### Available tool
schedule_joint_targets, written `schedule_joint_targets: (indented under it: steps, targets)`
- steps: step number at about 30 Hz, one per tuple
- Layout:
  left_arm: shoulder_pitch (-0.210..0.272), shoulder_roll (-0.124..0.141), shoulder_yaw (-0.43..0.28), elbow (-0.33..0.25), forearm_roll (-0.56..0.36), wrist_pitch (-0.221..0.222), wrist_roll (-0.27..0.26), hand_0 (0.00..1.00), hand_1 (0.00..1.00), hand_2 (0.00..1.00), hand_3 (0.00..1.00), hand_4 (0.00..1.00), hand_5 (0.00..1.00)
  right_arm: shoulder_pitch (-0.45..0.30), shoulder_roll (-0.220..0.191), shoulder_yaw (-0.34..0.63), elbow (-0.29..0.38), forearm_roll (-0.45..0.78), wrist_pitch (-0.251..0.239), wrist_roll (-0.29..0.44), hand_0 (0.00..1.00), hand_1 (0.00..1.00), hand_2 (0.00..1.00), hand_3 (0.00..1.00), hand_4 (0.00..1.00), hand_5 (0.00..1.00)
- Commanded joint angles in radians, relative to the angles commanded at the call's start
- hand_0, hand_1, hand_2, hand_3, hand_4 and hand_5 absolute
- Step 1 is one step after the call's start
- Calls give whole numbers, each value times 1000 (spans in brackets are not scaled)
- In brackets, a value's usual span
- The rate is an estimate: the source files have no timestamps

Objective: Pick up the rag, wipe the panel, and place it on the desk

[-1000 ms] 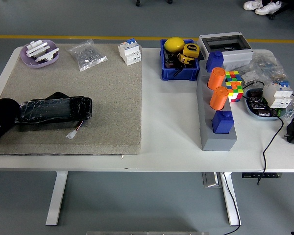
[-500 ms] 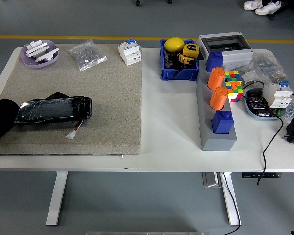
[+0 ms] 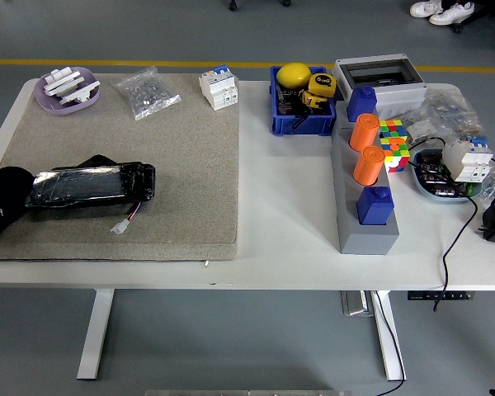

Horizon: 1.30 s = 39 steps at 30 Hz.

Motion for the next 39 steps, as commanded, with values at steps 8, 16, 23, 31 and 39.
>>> schedule_joint_targets:
  steps: [8, 16, 23, 31, 39]
  targets:
    - [0, 3, 0, -2, 8, -23, 5, 607, 998, 925, 955, 897, 148, -1, 0, 1, 0, 0, -1, 0, 735, 507, 711, 720, 998, 592]
    - [2, 19, -11, -27, 12, -53, 6, 679, 998, 924, 947, 918, 179, -1, 0, 1, -1, 1, -1, 0, 734, 504, 711, 717, 998, 592]
    - [7, 31, -17, -41, 3, -68, 6, 680, 997, 928, 945, 923, 189, -2, 0, 1, -1, 1, -1, 0, 735, 499, 711, 716, 998, 592]
    - [18, 38, -34, -59, -25, -72, -4, 680, 995, 928, 944, 927, 202, -4, 0, -1, -2, -3, 1, -1, 735, 499, 711, 713, 998, 589]
    - [41, 49, -74, -84, -57, -63, -27, 647, 984, 920, 915, 919, 202, -8, 1, -1, -2, -4, 1, -2, 735, 493, 711, 711, 998, 588]
